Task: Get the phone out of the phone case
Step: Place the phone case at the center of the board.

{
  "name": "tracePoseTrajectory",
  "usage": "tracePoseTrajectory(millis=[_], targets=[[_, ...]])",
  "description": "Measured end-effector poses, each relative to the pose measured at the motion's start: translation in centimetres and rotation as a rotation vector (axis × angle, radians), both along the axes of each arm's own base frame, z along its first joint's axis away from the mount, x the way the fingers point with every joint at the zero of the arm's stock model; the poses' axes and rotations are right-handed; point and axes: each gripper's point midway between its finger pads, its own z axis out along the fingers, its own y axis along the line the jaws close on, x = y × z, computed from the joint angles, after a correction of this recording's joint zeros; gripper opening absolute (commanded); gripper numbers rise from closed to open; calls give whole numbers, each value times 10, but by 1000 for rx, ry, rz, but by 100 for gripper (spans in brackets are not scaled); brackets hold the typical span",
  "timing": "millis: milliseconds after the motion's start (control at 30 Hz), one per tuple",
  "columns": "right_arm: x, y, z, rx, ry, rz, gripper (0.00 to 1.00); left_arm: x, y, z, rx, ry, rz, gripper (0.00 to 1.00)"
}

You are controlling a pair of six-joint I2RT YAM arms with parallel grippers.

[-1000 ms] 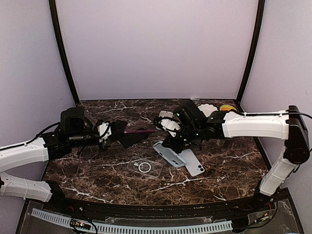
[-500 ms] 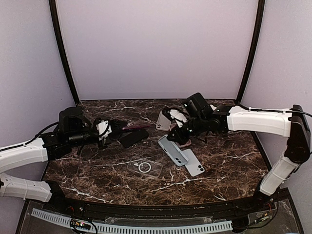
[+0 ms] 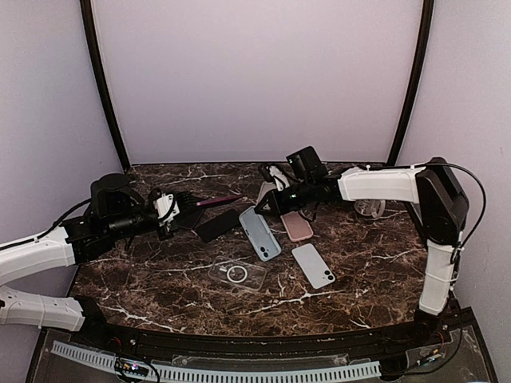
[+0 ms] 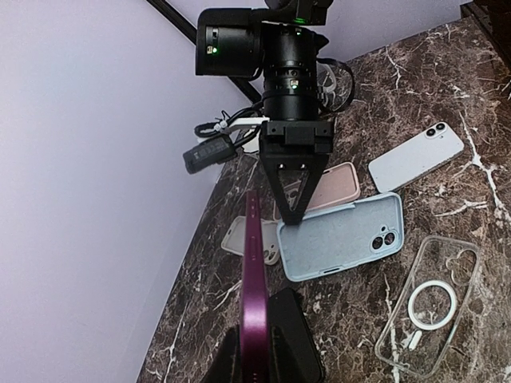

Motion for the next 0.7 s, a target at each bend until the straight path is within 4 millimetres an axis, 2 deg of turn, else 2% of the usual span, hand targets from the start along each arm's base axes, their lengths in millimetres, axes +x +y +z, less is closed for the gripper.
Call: tracePoseTrajectory(millis=[133,333,533,700], targets=[[12,5,-10,40,50,-3,0,1,1,0,2,-2,8,0],[20,-1,-19,33,76,-26,0,2,2,0,3,-3,17,0],[26,-8,-32,-28,58,-51,0,3,2,0,3,-3,18,0],[32,-17,-53,-114,45,-66,0,4,3,0,4,-3,23,0]])
